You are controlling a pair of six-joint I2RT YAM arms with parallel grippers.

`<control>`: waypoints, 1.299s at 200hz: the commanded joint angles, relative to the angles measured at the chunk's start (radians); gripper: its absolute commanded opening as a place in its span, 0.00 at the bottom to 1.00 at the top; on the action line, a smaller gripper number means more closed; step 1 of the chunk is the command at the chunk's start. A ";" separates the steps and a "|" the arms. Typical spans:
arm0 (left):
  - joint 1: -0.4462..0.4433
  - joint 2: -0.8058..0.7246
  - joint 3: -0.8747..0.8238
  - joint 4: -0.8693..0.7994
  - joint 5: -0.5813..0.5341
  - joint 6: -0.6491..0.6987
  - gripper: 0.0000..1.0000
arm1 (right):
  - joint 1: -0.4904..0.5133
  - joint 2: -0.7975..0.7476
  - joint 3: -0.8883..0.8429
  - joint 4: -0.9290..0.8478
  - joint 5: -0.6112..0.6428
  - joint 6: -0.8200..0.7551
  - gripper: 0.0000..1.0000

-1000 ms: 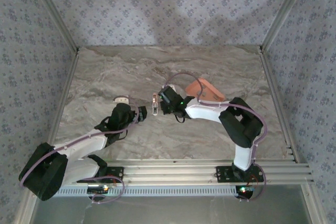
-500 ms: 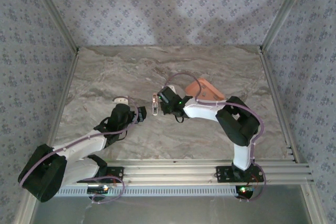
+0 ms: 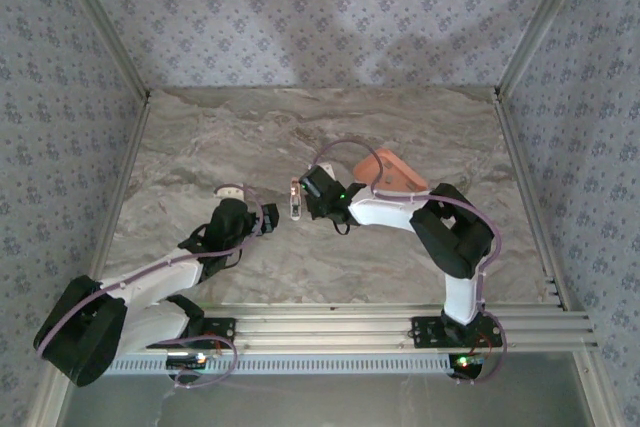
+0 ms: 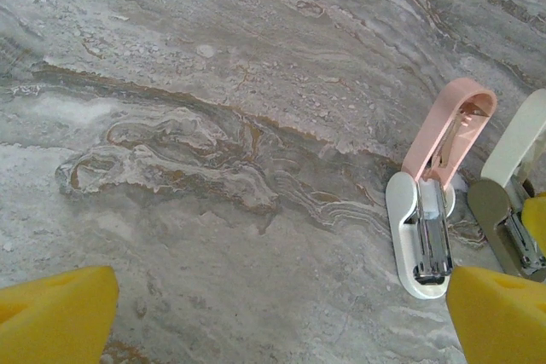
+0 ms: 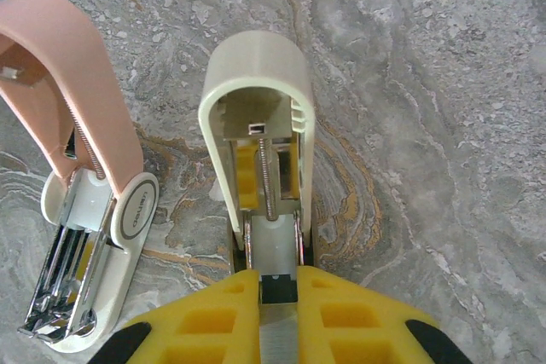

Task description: Load the staples into the stapler

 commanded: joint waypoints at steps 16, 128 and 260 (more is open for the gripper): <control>0.008 -0.014 -0.006 0.013 -0.018 0.000 0.98 | 0.011 0.004 -0.011 -0.034 0.039 -0.015 0.13; 0.010 -0.012 -0.002 0.031 -0.004 0.005 0.98 | 0.017 -0.014 -0.038 -0.014 0.048 -0.008 0.13; 0.011 0.027 0.042 0.042 0.025 0.004 0.98 | 0.016 -0.055 -0.086 0.020 0.048 -0.002 0.13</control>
